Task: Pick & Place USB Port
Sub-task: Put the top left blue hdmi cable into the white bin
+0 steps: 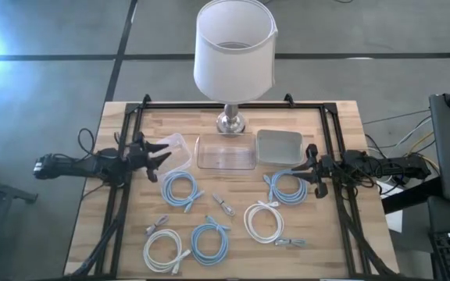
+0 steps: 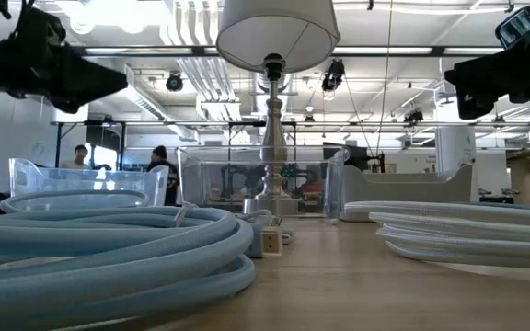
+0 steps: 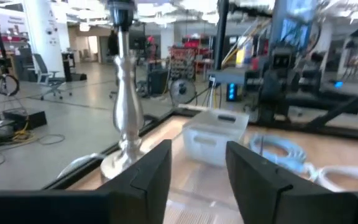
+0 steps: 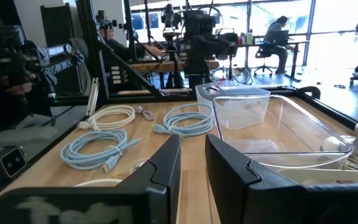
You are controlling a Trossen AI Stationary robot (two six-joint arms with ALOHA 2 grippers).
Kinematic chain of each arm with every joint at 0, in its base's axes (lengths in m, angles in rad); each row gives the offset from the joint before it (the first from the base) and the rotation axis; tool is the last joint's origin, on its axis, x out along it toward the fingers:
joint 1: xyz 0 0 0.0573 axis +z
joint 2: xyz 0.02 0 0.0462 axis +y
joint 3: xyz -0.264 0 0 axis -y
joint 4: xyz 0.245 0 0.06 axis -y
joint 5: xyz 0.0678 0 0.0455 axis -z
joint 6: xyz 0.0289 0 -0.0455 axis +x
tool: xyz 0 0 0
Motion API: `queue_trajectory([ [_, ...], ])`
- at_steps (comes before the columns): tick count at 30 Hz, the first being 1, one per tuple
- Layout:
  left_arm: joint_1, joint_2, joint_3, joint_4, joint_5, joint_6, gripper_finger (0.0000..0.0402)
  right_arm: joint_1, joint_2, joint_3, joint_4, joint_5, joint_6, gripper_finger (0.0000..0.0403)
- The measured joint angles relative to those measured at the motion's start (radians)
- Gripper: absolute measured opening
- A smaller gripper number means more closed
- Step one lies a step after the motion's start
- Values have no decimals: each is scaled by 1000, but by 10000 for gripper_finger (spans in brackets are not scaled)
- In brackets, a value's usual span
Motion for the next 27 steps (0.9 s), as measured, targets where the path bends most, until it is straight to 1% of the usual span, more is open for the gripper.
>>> queue_trajectory([
  [4,0,16,28,-2,43,-10,193,0,0,0,0,0,-1,81],
  [7,0,42,47,-2,63,-10,206,0,0,0,0,0,-1,84],
  [14,0,154,128,-13,85,27,209,0,0,0,0,0,0,82],
  [18,0,241,180,-26,146,43,209,0,0,0,0,0,0,74],
  [22,0,316,235,-127,189,4,208,0,0,0,0,0,-1,68],
  [24,0,348,260,-211,198,-47,209,0,0,0,0,0,0,68],
  [27,0,387,280,-322,241,-143,208,0,0,0,0,0,-1,73],
])
